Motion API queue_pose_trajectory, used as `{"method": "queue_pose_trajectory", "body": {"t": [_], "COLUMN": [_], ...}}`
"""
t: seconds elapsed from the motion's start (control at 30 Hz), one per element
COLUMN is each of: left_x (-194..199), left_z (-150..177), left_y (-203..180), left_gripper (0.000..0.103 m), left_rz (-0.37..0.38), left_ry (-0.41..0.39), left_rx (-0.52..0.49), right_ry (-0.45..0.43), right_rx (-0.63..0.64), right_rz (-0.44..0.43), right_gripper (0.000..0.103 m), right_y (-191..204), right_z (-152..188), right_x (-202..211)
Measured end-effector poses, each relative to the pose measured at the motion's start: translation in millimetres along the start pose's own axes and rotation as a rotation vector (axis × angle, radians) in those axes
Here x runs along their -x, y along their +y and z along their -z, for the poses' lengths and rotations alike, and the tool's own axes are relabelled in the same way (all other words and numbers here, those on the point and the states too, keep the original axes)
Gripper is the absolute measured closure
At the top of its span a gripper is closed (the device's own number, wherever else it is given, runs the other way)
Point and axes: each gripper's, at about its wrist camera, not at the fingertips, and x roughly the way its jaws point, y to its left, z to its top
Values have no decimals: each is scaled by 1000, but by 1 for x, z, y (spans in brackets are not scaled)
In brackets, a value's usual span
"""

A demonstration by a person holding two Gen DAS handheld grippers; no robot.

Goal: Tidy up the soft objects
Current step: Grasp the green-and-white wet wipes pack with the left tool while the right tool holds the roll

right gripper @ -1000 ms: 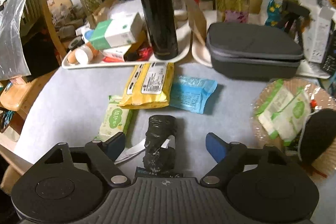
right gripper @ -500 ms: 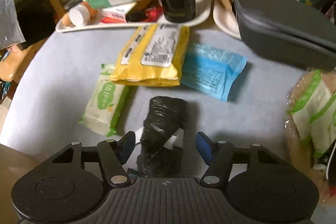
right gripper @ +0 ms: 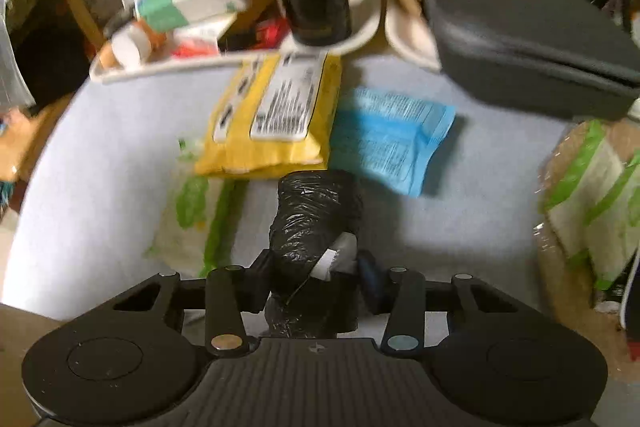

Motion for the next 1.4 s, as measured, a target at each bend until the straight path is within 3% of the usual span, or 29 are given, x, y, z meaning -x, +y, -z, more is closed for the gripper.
{"method": "queue_pose_trajectory", "body": {"t": [0.17,0.53,1.0,1.2,1.4], "left_x": [-19,-103,-211,-244,-257], "left_z": [-15,-34,-40,-26,-20], "left_y": [-28,-70,-86,-93,-97], "left_gripper": [29,29,29,30,35], "left_rz": [-78,-36,-42,-35,-93], "left_ry": [116,345,564,632,603], "left_rx": [-46,-16,43,63,47], "right_ry": [-55,-154,-200,-202,-211], "right_rx": [33,-2,-44,-54,-67], "right_rz": [25,34,24,16,30], "right_gripper": [57,56,56,56,56], "right_y": [4,-6,-12,-15,-19], "right_z": [6,19,17,16,15], "right_x": [28,69,79,80,80]}}
